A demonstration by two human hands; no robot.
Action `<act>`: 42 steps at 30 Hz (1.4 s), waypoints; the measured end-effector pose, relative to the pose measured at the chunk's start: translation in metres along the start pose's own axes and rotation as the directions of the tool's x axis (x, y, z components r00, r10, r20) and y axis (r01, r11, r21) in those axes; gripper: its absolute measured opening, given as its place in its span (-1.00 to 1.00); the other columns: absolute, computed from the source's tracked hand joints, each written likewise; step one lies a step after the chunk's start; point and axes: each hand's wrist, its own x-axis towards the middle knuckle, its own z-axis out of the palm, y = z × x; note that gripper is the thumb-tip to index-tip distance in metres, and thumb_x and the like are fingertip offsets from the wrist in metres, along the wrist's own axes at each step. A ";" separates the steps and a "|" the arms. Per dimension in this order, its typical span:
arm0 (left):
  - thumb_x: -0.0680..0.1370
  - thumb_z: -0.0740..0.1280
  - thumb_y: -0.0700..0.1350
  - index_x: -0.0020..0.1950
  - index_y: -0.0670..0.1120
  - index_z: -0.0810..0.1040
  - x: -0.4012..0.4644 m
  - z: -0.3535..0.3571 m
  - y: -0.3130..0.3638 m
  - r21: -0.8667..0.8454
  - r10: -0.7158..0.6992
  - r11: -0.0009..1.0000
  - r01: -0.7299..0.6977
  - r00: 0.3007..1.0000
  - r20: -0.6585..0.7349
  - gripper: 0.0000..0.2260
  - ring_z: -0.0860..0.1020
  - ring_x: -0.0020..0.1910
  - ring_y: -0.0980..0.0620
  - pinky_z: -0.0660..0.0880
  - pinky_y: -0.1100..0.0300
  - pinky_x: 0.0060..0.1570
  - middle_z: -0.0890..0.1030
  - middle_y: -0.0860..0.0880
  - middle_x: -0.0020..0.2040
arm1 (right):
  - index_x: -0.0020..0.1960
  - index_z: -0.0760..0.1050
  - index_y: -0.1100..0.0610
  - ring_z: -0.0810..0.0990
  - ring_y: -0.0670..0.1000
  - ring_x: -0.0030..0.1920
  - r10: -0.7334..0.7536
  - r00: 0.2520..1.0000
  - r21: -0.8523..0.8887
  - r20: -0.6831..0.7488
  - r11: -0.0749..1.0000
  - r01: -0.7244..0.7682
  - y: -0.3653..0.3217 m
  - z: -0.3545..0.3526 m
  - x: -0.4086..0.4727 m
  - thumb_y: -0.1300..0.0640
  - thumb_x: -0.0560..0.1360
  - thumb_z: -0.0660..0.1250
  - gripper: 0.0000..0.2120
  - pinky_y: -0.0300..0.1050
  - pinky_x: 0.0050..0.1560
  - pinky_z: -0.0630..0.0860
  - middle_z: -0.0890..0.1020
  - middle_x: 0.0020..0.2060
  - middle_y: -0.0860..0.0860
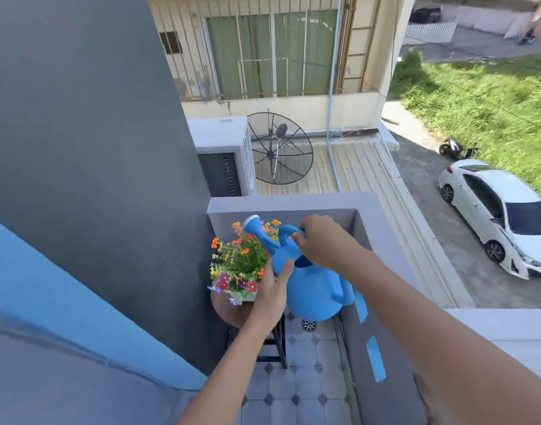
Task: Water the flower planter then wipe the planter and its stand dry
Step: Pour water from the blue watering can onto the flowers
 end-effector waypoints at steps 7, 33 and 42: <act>0.66 0.15 0.17 0.13 0.15 0.49 0.001 -0.019 0.020 0.032 -0.093 0.995 0.090 0.990 0.108 -0.81 0.59 0.03 0.07 0.51 0.05 0.04 0.62 0.03 0.06 | -0.10 0.30 0.20 0.35 0.03 -0.37 0.072 0.996 -0.141 0.049 0.988 -0.065 -0.036 -0.011 0.012 0.15 0.62 0.21 -0.82 -0.10 -0.38 0.30 0.34 -0.24 0.06; 0.56 0.17 0.30 0.07 0.12 0.59 0.022 -0.038 0.026 0.034 -0.008 0.999 -0.003 0.946 0.324 -0.66 0.58 0.17 -0.25 0.48 -0.24 0.18 0.63 -0.25 0.15 | -0.29 0.24 0.11 0.40 0.03 -0.46 0.274 0.961 -0.158 -0.022 0.949 -0.274 -0.062 -0.020 0.013 0.04 0.62 0.24 -0.64 -0.14 -0.45 0.31 0.43 -0.32 0.05; 0.62 0.16 0.27 0.25 0.04 0.58 0.014 -0.016 0.023 0.082 -0.021 0.997 -0.010 0.928 0.371 -0.58 0.62 0.18 -0.09 0.48 -0.20 0.25 0.67 -0.09 0.16 | -0.10 0.48 0.21 0.42 0.02 -0.43 0.340 0.939 -0.121 -0.050 0.931 -0.343 -0.040 -0.028 -0.008 0.00 0.61 0.27 -0.73 -0.16 -0.45 0.33 0.56 -0.23 0.09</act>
